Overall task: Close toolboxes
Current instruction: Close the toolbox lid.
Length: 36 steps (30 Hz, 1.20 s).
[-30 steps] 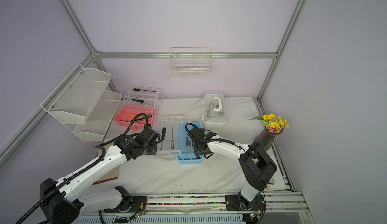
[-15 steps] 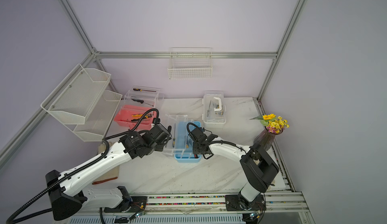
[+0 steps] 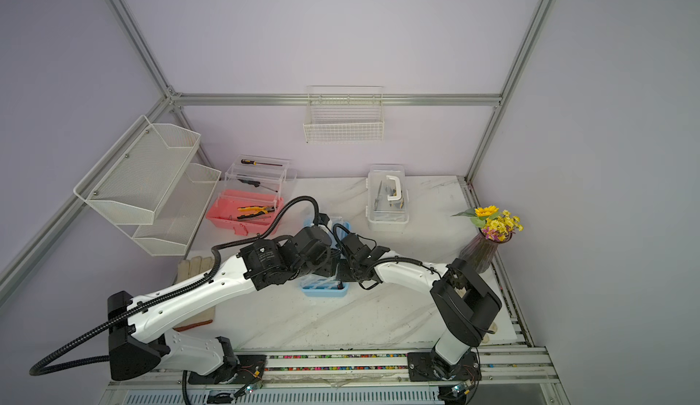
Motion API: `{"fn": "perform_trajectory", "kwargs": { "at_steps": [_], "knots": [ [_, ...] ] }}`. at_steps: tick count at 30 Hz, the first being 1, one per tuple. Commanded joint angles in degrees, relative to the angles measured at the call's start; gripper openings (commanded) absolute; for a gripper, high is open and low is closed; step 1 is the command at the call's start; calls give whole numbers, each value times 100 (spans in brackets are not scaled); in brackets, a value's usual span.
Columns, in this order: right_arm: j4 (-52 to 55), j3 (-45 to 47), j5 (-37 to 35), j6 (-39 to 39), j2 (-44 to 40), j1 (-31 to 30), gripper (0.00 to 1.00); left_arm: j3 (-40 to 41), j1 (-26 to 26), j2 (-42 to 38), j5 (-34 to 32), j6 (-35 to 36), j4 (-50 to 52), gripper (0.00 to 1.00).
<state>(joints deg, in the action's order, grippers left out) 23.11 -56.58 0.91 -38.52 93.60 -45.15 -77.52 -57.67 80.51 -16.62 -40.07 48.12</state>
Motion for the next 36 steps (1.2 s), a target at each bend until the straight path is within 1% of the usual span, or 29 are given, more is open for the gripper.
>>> {"fn": "perform_trajectory", "kwargs": {
  "at_steps": [1, 3, 10, 15, 17, 18, 19, 20, 21, 23, 26, 29, 32, 35, 36],
  "knots": [
    [-42, 59, 36, -66, -341, -29, 36, -87, 10, -66, 93, -176, -285, 67],
    [166, 45, -147, -70, -513, -11, 41, -73, 10, -120, 12, -211, -309, 70],
    [758, -22, -304, 63, -989, 149, 47, 211, 100, -594, -394, -185, -626, 74],
    [1145, -76, -368, 225, -1210, 364, 47, 688, 663, -967, -336, -165, -686, 78],
    [1192, -6, -294, 303, -1342, 529, 47, 845, 844, -979, -316, -90, -698, 82],
    [1187, 37, -194, 350, -1416, 646, 48, 909, 916, -964, -315, -18, -714, 87],
    [1187, 87, -66, 405, -1475, 783, 48, 961, 970, -925, -312, 12, -715, 94],
    [1170, 125, 76, 468, -1477, 904, 48, 995, 1020, -882, -275, 37, -733, 98],
    [1129, 171, 282, 547, -1661, 1041, 49, 1023, 1070, -828, -250, 51, -757, 100],
    [1017, 240, 625, 608, -1757, 1266, 50, 1078, 1161, -685, -247, 22, -820, 100],
    [761, 335, 1197, 635, -1791, 1517, 57, 1168, 1341, -451, -190, -50, -947, 100],
    [473, 434, 1717, 635, -1729, 1646, 61, 1350, 1483, -295, 124, 34, -1369, 100],
    [387, 486, 1995, 636, -1627, 1715, 63, 1359, 1608, -106, 151, 87, -1449, 100],
    [71, 559, 2213, 629, -1567, 1773, 66, 1455, 1782, -11, 245, 122, -1586, 100],
    [-6, 589, 2295, 614, -1547, 1802, 67, 1489, 1861, 191, 337, 130, -1661, 100]
  ]
}}
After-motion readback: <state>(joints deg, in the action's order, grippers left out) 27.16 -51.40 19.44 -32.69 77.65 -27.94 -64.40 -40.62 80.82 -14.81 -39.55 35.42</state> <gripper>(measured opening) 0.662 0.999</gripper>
